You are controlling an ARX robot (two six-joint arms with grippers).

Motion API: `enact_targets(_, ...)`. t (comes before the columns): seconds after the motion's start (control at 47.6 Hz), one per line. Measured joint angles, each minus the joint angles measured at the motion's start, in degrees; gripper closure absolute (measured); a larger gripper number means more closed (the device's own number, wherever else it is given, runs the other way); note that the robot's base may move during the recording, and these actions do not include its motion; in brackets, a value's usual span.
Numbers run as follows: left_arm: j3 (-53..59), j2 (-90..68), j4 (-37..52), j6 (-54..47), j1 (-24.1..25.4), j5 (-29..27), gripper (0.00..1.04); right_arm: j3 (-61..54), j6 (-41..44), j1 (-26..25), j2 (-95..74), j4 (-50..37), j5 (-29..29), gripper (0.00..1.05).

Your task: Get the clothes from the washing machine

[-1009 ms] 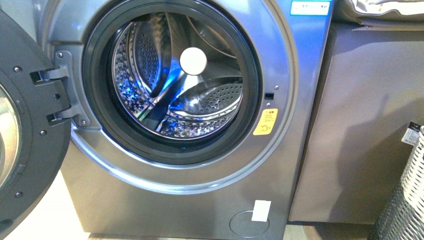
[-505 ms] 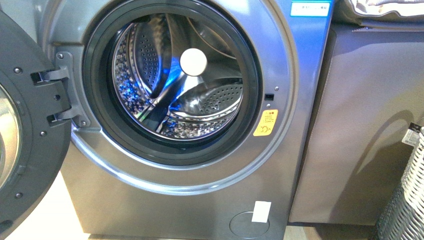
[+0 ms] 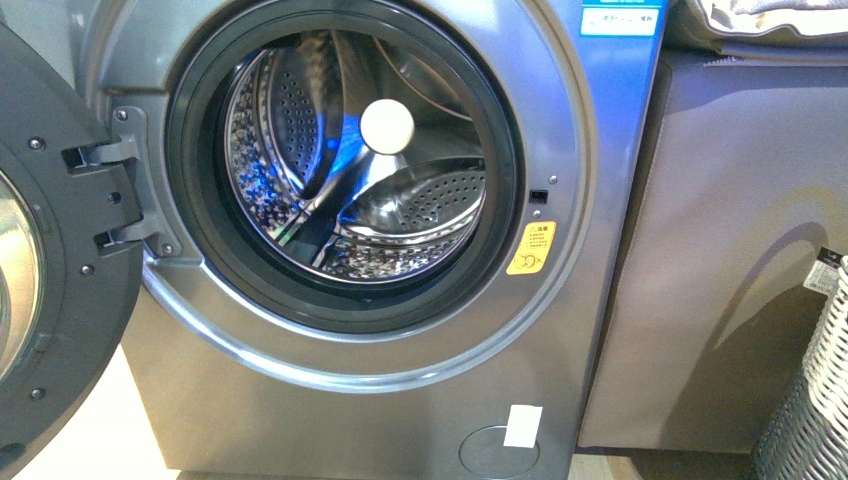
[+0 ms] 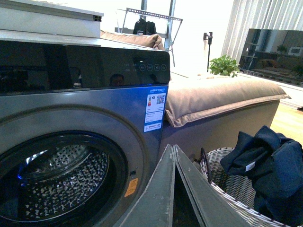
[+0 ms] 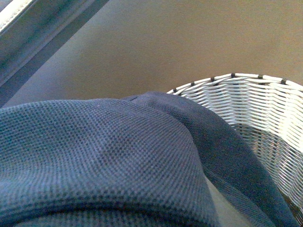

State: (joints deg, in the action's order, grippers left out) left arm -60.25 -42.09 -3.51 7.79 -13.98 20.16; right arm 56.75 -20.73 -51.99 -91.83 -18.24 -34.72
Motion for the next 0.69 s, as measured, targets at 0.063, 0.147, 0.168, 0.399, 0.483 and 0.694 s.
enact_targets(0.063,0.0,0.0,0.0,0.0,0.0,0.0,1.01,0.0,0.0,0.0,0.0,0.0,0.0,0.97)
enact_targets(0.147,0.0,0.0,0.0,0.0,0.0,0.0,1.01,0.1,0.1,0.0,0.0,0.0,0.0,0.93)
enact_targets(0.168,0.0,0.0,0.0,0.0,0.0,0.0,1.01,0.1,0.1,0.0,0.0,0.0,0.0,0.89)
enact_targets(0.399,0.0,0.1,0.0,0.1,0.0,0.0,0.69,0.3,0.0,0.0,0.0,0.0,0.0,0.43)
enact_targets(0.483,0.0,0.1,0.0,0.1,0.0,0.0,0.53,0.5,0.0,0.0,0.0,0.0,0.0,0.28)
enact_targets(0.694,0.0,0.1,0.0,0.1,0.0,0.0,0.1,0.9,-0.2,0.0,0.0,0.0,-0.1,0.08)
